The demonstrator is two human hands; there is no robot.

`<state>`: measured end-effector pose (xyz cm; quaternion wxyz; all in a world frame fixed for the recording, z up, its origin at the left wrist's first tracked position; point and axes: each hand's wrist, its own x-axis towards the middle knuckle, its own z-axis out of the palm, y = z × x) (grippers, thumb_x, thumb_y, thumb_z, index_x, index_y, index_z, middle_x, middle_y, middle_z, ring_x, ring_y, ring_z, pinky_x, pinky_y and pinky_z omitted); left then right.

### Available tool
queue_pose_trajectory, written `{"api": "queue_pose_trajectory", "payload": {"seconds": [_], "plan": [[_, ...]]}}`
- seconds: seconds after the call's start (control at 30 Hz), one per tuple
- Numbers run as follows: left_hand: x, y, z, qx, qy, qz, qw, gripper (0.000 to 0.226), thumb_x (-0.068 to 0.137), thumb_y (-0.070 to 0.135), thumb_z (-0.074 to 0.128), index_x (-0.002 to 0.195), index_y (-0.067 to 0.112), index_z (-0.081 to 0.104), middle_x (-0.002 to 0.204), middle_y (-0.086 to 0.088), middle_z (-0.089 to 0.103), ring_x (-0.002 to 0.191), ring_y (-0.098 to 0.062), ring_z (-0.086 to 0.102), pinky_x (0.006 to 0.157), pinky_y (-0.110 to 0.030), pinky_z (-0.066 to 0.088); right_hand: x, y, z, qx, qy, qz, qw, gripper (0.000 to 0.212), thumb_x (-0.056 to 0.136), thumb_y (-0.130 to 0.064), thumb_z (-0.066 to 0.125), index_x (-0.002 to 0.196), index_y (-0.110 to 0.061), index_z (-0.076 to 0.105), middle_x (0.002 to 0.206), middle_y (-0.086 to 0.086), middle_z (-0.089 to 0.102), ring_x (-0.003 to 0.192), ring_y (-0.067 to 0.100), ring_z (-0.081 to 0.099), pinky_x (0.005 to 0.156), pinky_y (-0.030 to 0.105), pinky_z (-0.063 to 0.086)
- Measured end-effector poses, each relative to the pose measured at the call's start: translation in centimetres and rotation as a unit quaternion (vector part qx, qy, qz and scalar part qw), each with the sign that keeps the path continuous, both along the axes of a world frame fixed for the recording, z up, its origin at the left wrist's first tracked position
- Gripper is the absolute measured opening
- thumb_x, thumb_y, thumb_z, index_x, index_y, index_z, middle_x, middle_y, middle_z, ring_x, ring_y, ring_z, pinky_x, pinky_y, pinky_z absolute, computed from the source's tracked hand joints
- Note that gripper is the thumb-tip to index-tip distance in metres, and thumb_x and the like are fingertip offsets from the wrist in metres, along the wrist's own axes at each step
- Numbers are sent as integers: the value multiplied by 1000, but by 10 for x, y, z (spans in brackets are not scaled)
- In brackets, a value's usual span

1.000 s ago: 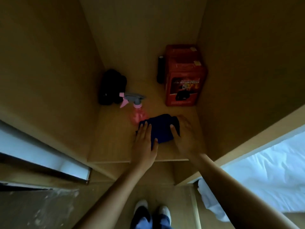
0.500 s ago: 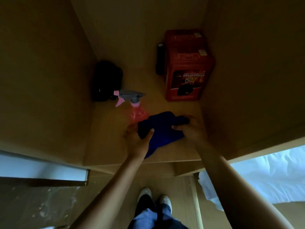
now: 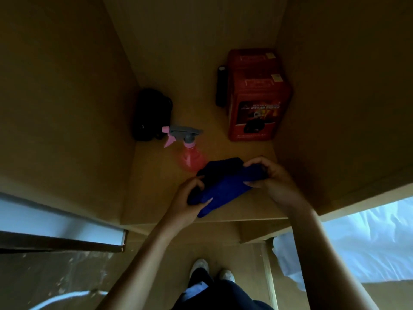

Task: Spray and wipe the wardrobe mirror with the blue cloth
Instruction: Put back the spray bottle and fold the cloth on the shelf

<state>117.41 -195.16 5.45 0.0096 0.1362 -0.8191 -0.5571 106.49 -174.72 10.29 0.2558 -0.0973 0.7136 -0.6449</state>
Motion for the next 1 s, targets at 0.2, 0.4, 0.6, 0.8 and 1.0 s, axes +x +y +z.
{"api": "queue_pose_trajectory", "payload": {"seconds": [0.2, 0.4, 0.6, 0.8, 1.0], "plan": [[23, -3, -5, 10, 9, -2, 1000, 25, 56, 33, 76, 67, 32, 54, 121, 6, 49, 117, -6, 49, 96, -19, 41, 10, 3, 10, -5, 15, 89, 996, 42, 66, 35, 44, 70, -6, 50, 78, -1, 72, 84, 4, 66, 79, 16, 51], [28, 8, -5, 31, -22, 67, 997, 33, 64, -4, 81, 71, 20, 60, 116, 3, 48, 113, -8, 49, 88, -2, 34, 22, 11, 0, -35, 8, 39, 999, 45, 62, 36, 40, 63, -9, 40, 71, -1, 68, 84, 7, 64, 82, 22, 47], [29, 15, 4, 61, 37, 115, 991, 31, 64, -15, 72, 72, 13, 63, 108, -6, 51, 101, -19, 57, 89, -26, 46, 25, 18, -8, -12, 4, -1, 1000, 44, 63, 32, 49, 63, -11, 39, 88, -6, 70, 100, 11, 60, 97, 39, 42], [23, 19, 11, 103, 7, 130, 986, 42, 70, -14, 66, 71, 28, 57, 99, 4, 61, 98, -11, 56, 78, -16, 42, 22, 22, 0, 107, 40, 68, 991, 43, 83, 13, 62, 97, -26, 69, 122, -11, 59, 113, 5, 53, 93, 24, 49], [16, 18, 21, 63, -24, 118, 991, 43, 72, -16, 60, 75, 27, 64, 88, 13, 64, 86, -1, 59, 66, -5, 45, 23, 17, 6, 149, 72, 70, 984, 48, 85, 16, 58, 90, -30, 69, 116, -8, 61, 109, 9, 56, 79, 16, 49]]}}
